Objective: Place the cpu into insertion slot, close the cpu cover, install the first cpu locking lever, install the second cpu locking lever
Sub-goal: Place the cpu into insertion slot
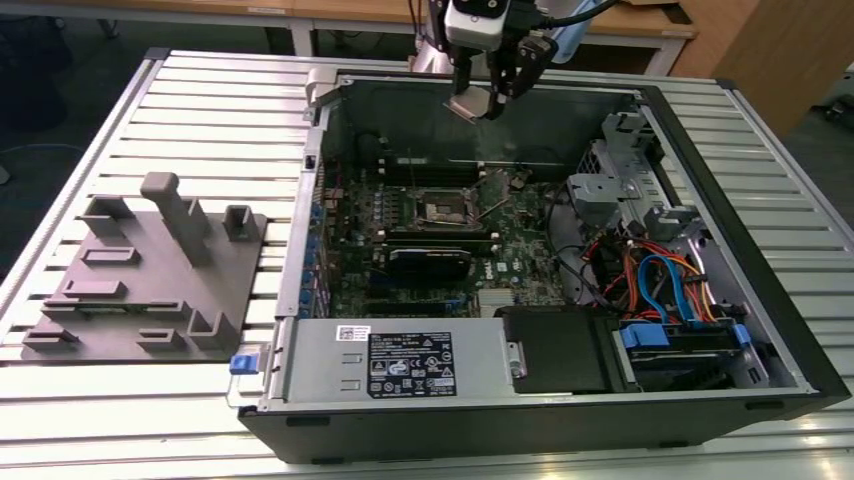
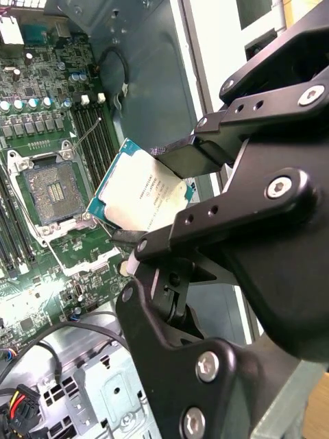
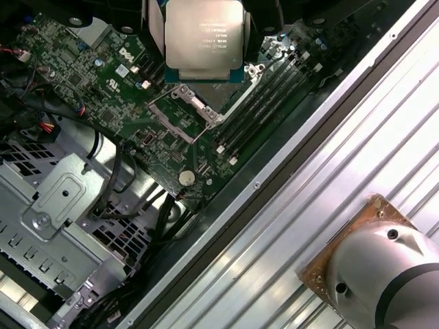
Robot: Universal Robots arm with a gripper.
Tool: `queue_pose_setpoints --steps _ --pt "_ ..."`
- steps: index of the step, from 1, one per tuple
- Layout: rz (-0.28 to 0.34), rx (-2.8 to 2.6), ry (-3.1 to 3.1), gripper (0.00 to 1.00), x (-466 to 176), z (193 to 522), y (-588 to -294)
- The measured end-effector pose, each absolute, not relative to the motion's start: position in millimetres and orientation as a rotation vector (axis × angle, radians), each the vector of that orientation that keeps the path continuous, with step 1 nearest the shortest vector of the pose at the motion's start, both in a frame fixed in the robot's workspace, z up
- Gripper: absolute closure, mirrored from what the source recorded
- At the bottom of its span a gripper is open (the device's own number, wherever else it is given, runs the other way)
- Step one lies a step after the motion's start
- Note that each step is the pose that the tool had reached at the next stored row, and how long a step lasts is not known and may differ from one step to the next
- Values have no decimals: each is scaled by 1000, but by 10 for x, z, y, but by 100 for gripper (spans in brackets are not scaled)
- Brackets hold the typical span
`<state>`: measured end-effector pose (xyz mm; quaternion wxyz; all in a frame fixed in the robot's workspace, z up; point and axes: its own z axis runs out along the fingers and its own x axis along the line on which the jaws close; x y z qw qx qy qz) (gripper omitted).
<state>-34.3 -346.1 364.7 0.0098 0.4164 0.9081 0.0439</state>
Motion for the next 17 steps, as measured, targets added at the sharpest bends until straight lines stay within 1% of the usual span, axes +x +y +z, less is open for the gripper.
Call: queue_pose_setpoints --steps 17 --pt "137 1336 2817 46 -343 3647 -3461"
